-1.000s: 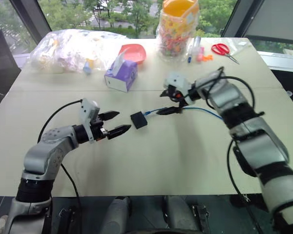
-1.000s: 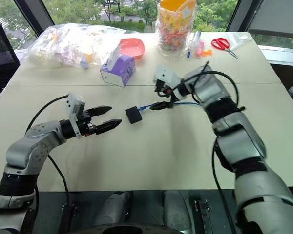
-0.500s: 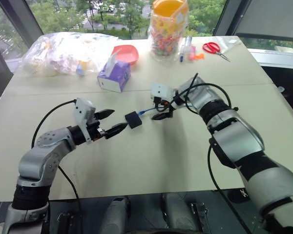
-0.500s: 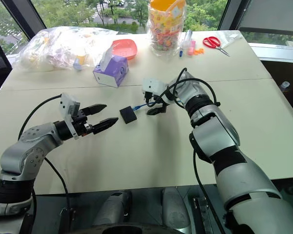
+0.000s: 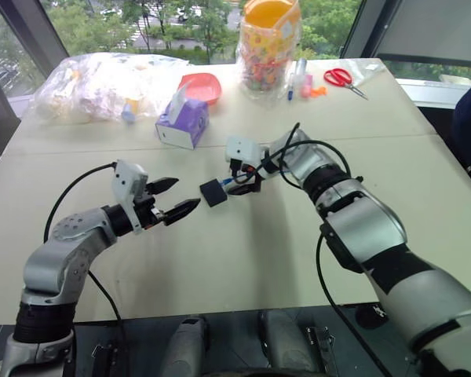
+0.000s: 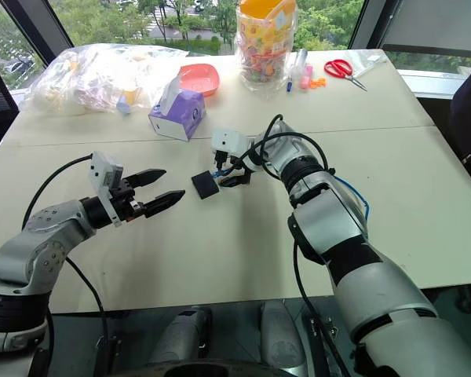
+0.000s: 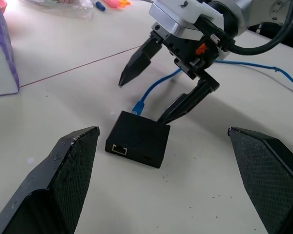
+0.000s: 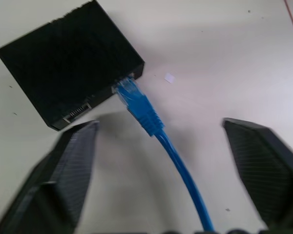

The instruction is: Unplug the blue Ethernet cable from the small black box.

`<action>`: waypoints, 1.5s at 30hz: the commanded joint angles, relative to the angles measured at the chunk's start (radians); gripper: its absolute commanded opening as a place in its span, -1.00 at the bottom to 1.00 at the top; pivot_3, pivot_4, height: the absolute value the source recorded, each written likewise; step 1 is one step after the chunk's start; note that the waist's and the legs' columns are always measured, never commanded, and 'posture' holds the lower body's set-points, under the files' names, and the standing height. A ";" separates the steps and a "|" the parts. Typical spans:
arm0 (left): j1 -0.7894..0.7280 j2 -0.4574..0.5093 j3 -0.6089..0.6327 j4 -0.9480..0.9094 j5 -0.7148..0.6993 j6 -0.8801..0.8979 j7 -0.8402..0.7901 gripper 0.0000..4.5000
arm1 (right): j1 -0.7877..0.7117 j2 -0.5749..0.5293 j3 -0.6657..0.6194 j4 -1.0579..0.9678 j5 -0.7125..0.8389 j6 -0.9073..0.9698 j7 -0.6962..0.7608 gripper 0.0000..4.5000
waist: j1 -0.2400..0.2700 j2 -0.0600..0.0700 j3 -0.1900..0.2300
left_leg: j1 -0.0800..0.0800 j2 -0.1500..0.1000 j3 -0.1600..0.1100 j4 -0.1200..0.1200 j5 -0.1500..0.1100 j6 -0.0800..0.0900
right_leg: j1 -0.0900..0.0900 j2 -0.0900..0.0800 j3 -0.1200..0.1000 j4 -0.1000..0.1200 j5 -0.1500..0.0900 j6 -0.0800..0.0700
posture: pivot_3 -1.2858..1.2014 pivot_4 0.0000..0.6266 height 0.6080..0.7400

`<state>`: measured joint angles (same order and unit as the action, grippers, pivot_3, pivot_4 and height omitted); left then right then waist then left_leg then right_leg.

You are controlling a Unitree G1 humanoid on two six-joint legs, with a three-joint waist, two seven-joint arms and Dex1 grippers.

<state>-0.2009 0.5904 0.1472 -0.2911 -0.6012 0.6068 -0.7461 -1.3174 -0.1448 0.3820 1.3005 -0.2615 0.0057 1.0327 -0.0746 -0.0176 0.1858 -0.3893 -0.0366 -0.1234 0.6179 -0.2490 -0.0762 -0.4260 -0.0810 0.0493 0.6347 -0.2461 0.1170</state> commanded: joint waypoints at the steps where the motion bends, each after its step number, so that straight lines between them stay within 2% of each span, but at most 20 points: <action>1: 0.002 0.011 0.032 -0.043 -0.011 -0.009 0.009 1.00 | -0.010 0.033 0.001 0.004 -0.028 -0.007 -0.012 -0.03 | 0.000 0.000 0.000 | 0.000 0.000 0.000 0.000 0.000 0.000 | 0.000 0.000 0.000 0.001 0.000 0.000 | 0.03 -0.52 1.00; 5: 0.007 0.009 0.036 -0.043 -0.012 -0.009 0.016 1.00 | -0.007 0.049 -0.003 0.002 -0.038 -0.007 0.006 -0.94 | 0.001 0.000 0.000 | 0.001 0.000 0.000 0.004 0.000 -0.001 | 0.001 0.001 0.000 0.004 0.000 -0.001 | 0.03 -0.52 1.00; 6: 0.008 0.009 0.037 -0.043 -0.013 -0.008 0.017 1.00 | -0.007 0.050 -0.007 -0.001 -0.037 -0.004 0.012 -0.97 | 0.002 0.000 0.000 | 0.001 0.000 0.000 0.005 0.000 -0.001 | 0.001 0.001 0.000 0.005 0.000 -0.001 | 0.03 -0.52 1.00; 9: 0.007 0.009 0.038 -0.040 -0.021 0.001 0.019 1.00 | -0.005 0.034 -0.012 -0.018 -0.035 -0.005 0.041 -0.97 | 0.003 0.000 0.000 | 0.001 0.000 0.000 0.007 0.000 -0.001 | 0.001 0.001 0.000 0.007 0.000 -0.001 | 0.03 -0.52 1.00; 11: -0.005 0.016 0.035 -0.023 -0.034 0.022 0.007 1.00 | 0.027 -0.022 -0.038 -0.117 -0.014 -0.068 0.007 -0.97 | 0.004 0.000 0.000 | 0.001 0.000 0.000 0.008 0.000 -0.001 | 0.001 0.001 0.000 0.008 0.000 -0.001 | 0.03 -0.52 1.00; 15: -0.039 0.035 0.020 0.004 -0.063 0.072 -0.025 1.00 | 0.168 -0.132 -0.073 -0.429 0.021 -0.121 0.004 -0.97 | 0.012 0.000 0.000 | -0.002 -0.001 -0.002 0.012 0.000 0.000 | 0.001 0.000 0.000 0.009 0.000 0.000 | 0.03 -0.52 1.00; 18: -0.093 0.047 -0.003 0.029 -0.101 0.129 -0.068 1.00 | 0.351 -0.261 -0.066 -0.790 -0.044 -0.188 -0.068 -0.97 | 0.016 0.000 0.000 | -0.002 -0.001 -0.003 0.012 0.000 0.000 | 0.001 0.000 -0.001 0.009 0.000 0.000 | 0.03 -0.52 1.00; 22: -0.186 0.055 -0.030 0.091 -0.137 0.198 -0.128 1.00 | 0.533 -0.357 -0.106 -1.143 -0.077 -0.169 -0.147 -0.97 | 0.014 0.000 0.000 | -0.002 -0.001 -0.002 0.012 0.000 0.000 | 0.001 0.000 0.000 0.010 -0.001 0.001 | 0.03 -0.52 1.00; 24: -0.243 0.051 -0.049 0.139 -0.138 0.215 -0.159 1.00 | 0.594 -0.377 -0.127 -1.265 -0.096 -0.168 -0.195 -0.97 | 0.010 0.000 0.000 | -0.001 -0.001 -0.002 0.013 0.000 0.000 | 0.001 0.000 0.000 0.010 0.000 0.001 | 0.03 -0.52 1.00; 27: -0.308 0.046 -0.078 0.198 -0.132 0.222 -0.208 1.00 | 0.649 -0.344 -0.162 -1.404 -0.048 -0.106 -0.238 -0.97 | 0.006 -0.001 0.000 | 0.000 -0.001 -0.001 0.013 0.000 0.000 | 0.001 0.001 0.000 0.011 0.000 0.001 | 0.03 -0.52 1.00; 32: -0.382 0.039 -0.105 0.256 -0.134 0.235 -0.265 1.00 | 0.708 -0.346 -0.153 -1.547 -0.066 -0.132 -0.280 -0.97 | 0.011 -0.001 0.000 | 0.000 -0.001 -0.002 0.013 0.000 0.000 | 0.002 0.001 0.000 0.011 0.000 0.001 | 0.03 -0.52 1.00; 43: -0.448 0.018 -0.073 0.263 -0.194 0.302 -0.279 1.00 | 0.707 -0.394 -0.112 -1.547 -0.081 -0.172 -0.270 -0.97 | 0.028 -0.001 0.000 | 0.000 -0.001 -0.002 0.013 0.000 0.000 | 0.003 0.000 0.000 0.011 -0.001 0.000 | 0.03 -0.52 1.00; 45: -0.440 0.019 -0.075 0.255 -0.192 0.297 -0.279 0.76 | 0.706 -0.397 -0.108 -1.543 -0.074 -0.173 -0.261 -1.00 | 0.029 -0.001 0.000 | 0.000 -0.001 -0.002 0.014 0.000 0.000 | 0.003 0.000 0.000 0.011 -0.001 0.000 | 0.03 -0.52 1.00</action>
<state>-0.6358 0.6044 0.0454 -0.0041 -0.7764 0.9110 -1.0211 -0.5895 -0.5350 0.2748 -0.2269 -0.3490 -0.1537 0.7703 -0.0452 -0.0190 0.1859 -0.3897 -0.0374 -0.1251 0.6315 -0.2485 -0.0764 -0.4231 -0.0806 0.0490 0.6454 -0.2467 0.1174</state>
